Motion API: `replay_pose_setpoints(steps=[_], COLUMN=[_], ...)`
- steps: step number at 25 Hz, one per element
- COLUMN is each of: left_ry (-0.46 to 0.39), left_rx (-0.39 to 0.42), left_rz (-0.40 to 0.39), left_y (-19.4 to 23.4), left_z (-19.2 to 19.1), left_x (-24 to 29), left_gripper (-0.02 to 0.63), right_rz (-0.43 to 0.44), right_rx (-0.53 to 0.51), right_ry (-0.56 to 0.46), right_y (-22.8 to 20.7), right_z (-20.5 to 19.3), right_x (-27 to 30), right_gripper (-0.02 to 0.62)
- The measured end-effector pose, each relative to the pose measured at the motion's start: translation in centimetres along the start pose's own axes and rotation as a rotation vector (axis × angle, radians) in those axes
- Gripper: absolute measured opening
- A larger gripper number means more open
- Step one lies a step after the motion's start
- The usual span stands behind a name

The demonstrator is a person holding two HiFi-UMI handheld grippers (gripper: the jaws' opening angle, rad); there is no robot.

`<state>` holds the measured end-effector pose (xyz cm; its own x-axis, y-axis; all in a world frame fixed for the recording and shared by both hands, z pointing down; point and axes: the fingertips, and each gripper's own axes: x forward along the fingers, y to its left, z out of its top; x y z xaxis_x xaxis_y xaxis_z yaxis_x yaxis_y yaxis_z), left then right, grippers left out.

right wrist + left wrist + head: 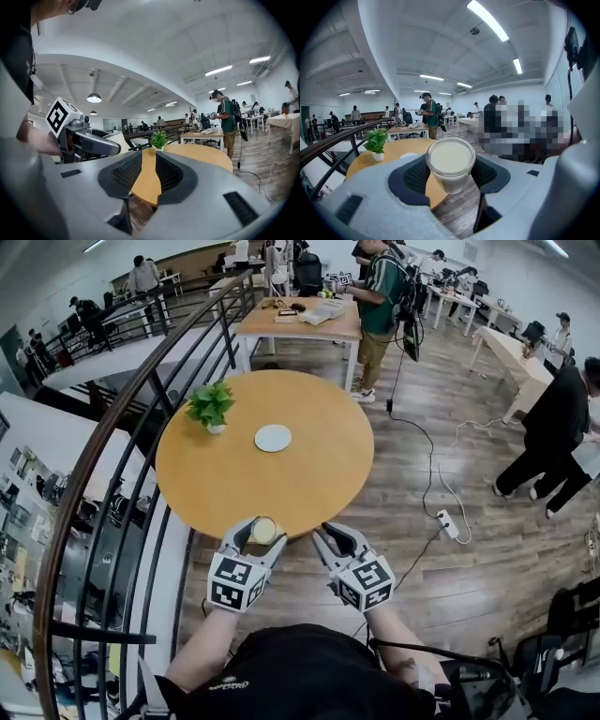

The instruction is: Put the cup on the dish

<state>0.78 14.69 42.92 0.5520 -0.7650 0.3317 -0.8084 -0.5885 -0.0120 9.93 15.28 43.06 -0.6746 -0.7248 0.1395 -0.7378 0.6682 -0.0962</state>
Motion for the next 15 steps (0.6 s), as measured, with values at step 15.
replay_pose_setpoints(steps=[15], left_ry=[-0.019], left_rx=[-0.029], left_rz=[0.067], left_y=[-3.8], left_z=[0.4], left_x=[1.9], left_gripper=[0.265], right_rz=[0.039], right_rx=[-0.007], right_ry=[-0.013], right_y=[-3.4], right_z=[-0.4], right_x=[-3.3], right_gripper=[0.077])
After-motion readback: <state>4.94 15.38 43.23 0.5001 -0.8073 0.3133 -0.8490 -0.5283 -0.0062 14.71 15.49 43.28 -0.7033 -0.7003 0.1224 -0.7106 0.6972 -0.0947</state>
